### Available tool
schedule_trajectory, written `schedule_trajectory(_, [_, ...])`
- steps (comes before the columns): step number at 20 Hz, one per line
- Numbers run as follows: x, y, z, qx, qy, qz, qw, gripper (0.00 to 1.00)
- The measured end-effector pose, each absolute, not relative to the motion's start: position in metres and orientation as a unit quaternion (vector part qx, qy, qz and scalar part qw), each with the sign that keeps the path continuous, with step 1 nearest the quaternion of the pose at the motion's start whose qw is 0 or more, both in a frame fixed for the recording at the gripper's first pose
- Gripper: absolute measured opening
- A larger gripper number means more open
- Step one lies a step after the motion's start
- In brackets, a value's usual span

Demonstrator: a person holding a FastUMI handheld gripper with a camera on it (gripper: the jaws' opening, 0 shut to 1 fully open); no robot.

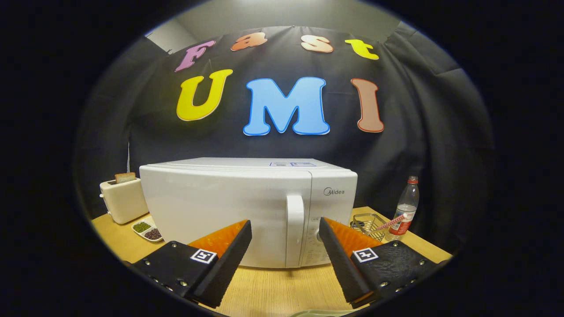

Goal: Open the microwave, put the food inside, and close the microwave door.

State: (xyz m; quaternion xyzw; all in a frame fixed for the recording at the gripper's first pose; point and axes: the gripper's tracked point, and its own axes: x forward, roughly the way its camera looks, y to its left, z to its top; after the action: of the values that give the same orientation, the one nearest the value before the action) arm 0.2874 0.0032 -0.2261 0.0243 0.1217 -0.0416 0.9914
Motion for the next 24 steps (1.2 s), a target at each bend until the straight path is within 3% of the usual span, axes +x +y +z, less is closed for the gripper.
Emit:
schedule_trajectory(4, [0.295,-0.002,-0.242,0.054,0.137,-0.039,0.988,0.93])
schedule_trajectory(5, [0.298,-0.005,-0.245,0.053,0.139,-0.044,0.988,0.87])
schedule_trajectory(9, [0.309,-0.010,-0.253,0.051,0.144,-0.038,0.988,0.86])
schedule_trajectory(11, [0.314,-0.005,-0.257,0.049,0.153,-0.025,0.987,0.70])
schedule_trajectory(12, [0.317,-0.005,-0.256,0.040,0.150,-0.022,0.988,0.69])
schedule_trajectory(14, [0.320,-0.011,-0.260,0.018,0.153,-0.032,0.988,0.41])
schedule_trajectory(16, [0.321,-0.010,-0.259,0.022,0.150,-0.030,0.988,0.28])
schedule_trajectory(18, [0.318,-0.011,-0.259,0.032,0.154,-0.032,0.987,0.28])
schedule_trajectory(19, [0.316,-0.010,-0.259,0.033,0.157,-0.035,0.986,0.22])
schedule_trajectory(21, [0.314,-0.010,-0.259,0.029,0.159,-0.042,0.986,0.22])
schedule_trajectory(23, [0.307,-0.008,-0.258,0.046,0.164,-0.047,0.984,0.12])
schedule_trajectory(24, [0.302,-0.007,-0.254,0.050,0.154,-0.053,0.985,0.12])
